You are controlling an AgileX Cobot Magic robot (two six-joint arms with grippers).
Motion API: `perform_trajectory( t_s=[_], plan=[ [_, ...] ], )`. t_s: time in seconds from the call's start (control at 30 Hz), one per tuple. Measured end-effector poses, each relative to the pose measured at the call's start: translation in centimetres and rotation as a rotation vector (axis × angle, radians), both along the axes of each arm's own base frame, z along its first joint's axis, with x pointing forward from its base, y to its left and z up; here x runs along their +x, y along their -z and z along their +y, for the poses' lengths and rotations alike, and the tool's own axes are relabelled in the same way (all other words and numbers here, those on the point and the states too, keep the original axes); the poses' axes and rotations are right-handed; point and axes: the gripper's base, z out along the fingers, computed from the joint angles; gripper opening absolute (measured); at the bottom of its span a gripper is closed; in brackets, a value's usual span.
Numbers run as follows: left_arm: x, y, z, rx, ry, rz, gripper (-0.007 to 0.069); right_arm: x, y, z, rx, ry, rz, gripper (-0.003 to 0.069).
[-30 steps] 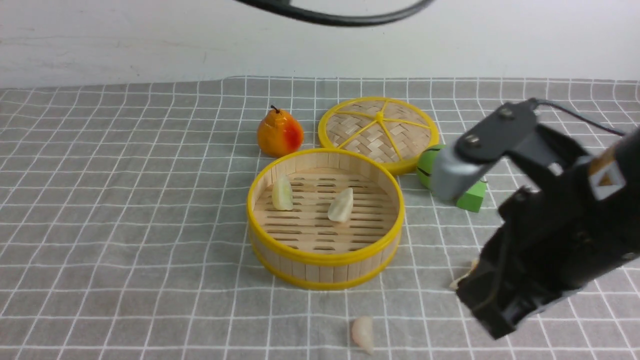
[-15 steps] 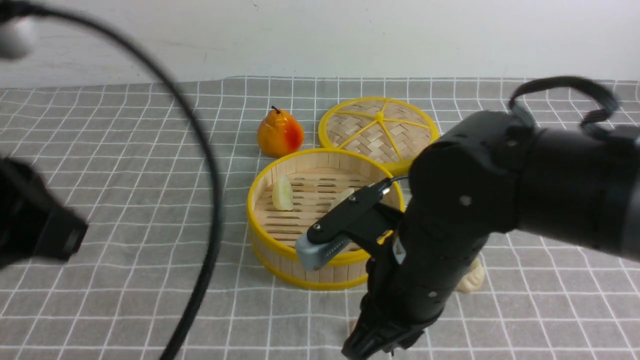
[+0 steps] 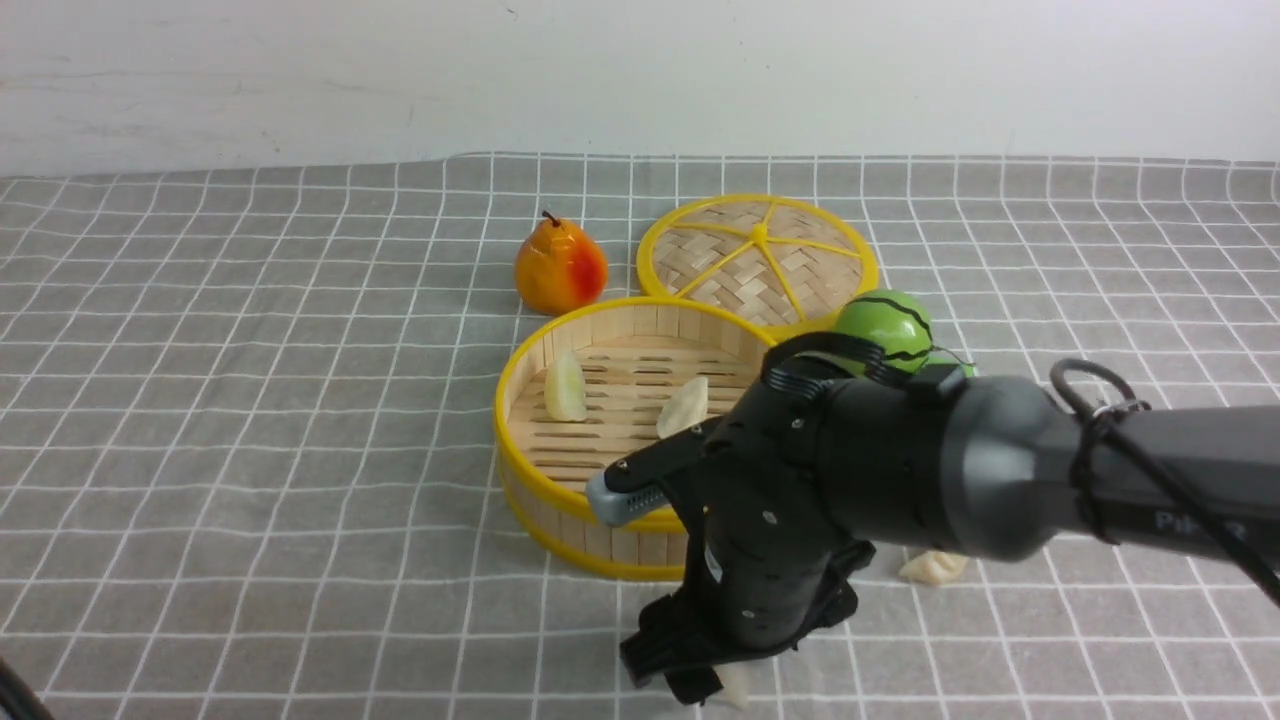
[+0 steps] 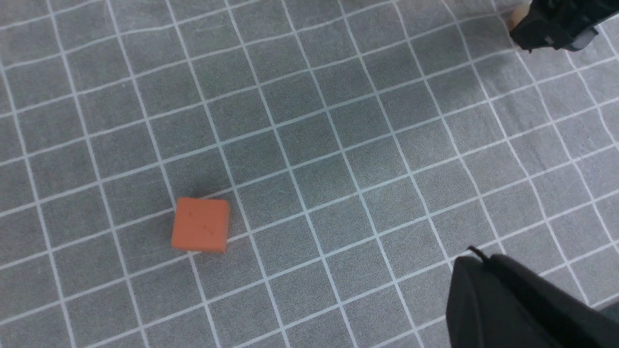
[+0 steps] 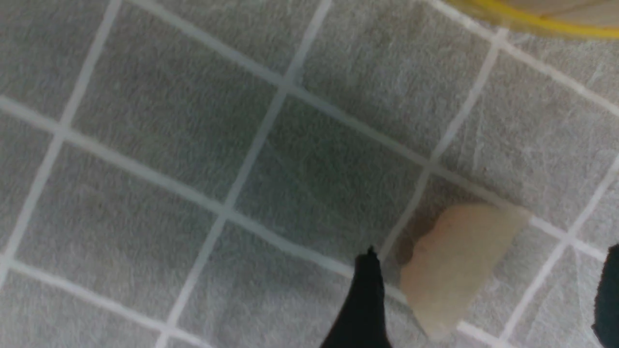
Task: Put the dumplings into the steamer on the table with the grey tablecloth.
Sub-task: 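Reach for and grasp a dumpling lying on the table beside the steamer, then place the dumpling in the bamboo steamer basket with the right gripper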
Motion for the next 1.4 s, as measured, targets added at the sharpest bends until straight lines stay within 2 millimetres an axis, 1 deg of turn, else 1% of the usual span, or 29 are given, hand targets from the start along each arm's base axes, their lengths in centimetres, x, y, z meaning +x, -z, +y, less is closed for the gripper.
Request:
perform_trajectory(
  t_s=[0.07,0.17,0.23,0.27,0.3,0.33,0.37,0.43,0.57,0.63,0.67,0.8,0.83,0.87,0.93,0.97,1.0,1.03,1.1,1.13,1.2,1.3,1.4],
  plan=[
    [0.0,0.0,0.0,0.0,0.0,0.0,-0.0014,0.2,0.5,0.2,0.016,0.024,-0.005,0.0542],
    [0.0,0.0,0.0,-0.002,0.0,-0.003,-0.0014,0.2,0.9,0.3,0.024,0.051,0.008,0.0474],
    [0.0,0.0,0.0,-0.002,0.0,-0.004,-0.0014,0.2,1.0,0.4,0.026,0.061,0.017,0.0407],
    [0.0,0.0,0.0,-0.003,0.0,-0.005,-0.0014,0.1,1.0,0.4,0.027,0.064,0.021,0.0388],
    [0.0,0.0,0.0,-0.003,0.0,-0.005,-0.0014,0.1,1.0,0.4,0.028,0.07,0.03,0.0338],
    [0.0,0.0,0.0,-0.003,0.0,-0.005,-0.0014,0.0,1.0,0.4,0.028,0.072,0.034,0.0315],
    [0.0,0.0,0.0,-0.003,0.0,-0.005,-0.0014,0.0,1.0,0.4,0.026,0.073,0.036,0.0266],
    [0.0,0.0,0.0,-0.003,0.0,-0.005,-0.0014,0.0,1.0,0.3,0.022,0.074,0.039,0.0205],
    [0.0,0.0,0.0,-0.003,0.0,-0.005,-0.0014,0.1,0.6,0.4,-0.024,0.054,0.066,0.0198],
    [0.0,0.0,0.0,-0.003,0.0,-0.005,-0.0014,0.5,-0.8,0.7,-0.055,0.009,0.082,0.0198],
    [0.0,0.0,0.0,-0.003,0.0,-0.005,-0.0014,0.5,-0.8,0.7,-0.062,0.004,0.086,0.0198],
    [0.0,0.0,0.0,-0.003,0.0,-0.005,-0.0014,2.1,-5.8,2.4,-0.015,-0.102,0.011,0.0198],
    [0.0,0.0,0.0,-0.003,0.0,-0.005,-0.0014,2.5,-6.8,2.8,0.004,-0.118,-0.016,0.0198],
    [0.0,0.0,0.0,-0.002,0.0,-0.005,-0.0014,3.3,-8.5,3.5,0.046,-0.127,-0.074,0.0198],
    [0.0,0.0,0.0,-0.001,-0.001,-0.007,-0.0014,4.3,-9.7,4.0,0.081,-0.124,-0.124,0.0198],
    [0.0,0.0,0.0,-0.001,-0.001,-0.007,-0.0014,4.7,-9.9,4.1,0.092,-0.12,-0.138,0.0198],
    [0.0,0.0,0.1,0.002,-0.002,-0.009,-0.0014,5.8,-9.9,4.4,0.11,-0.105,-0.161,0.0198],
    [0.0,0.0,0.1,0.004,-0.003,-0.011,-0.0014,6.3,-9.8,4.4,0.115,-0.097,-0.169,0.0198],
    [0.0,0.0,0.1,0.008,-0.005,-0.015,-0.0014,8.3,-8.4,4.4,0.114,-0.066,-0.171,0.0198],
    [0.0,-0.1,0.1,0.007,-0.005,-0.016,-0.0014,8.8,-7.9,4.4,0.112,-0.059,-0.17,0.0198],
    [0.1,-0.1,0.1,0.005,-0.005,-0.019,-0.0013,10.2,-6.1,4.2,0.097,-0.037,-0.155,0.0198],
    [0.1,0.0,0.1,0.008,-0.006,-0.021,-0.0013,11.2,-4.2,4.2,0.084,-0.022,-0.135,0.0198],
    [0.2,-0.1,0.2,0.015,-0.01,-0.03,-0.0013,11.6,-2.9,4.4,0.086,-0.017,-0.125,0.0198]
  ],
)
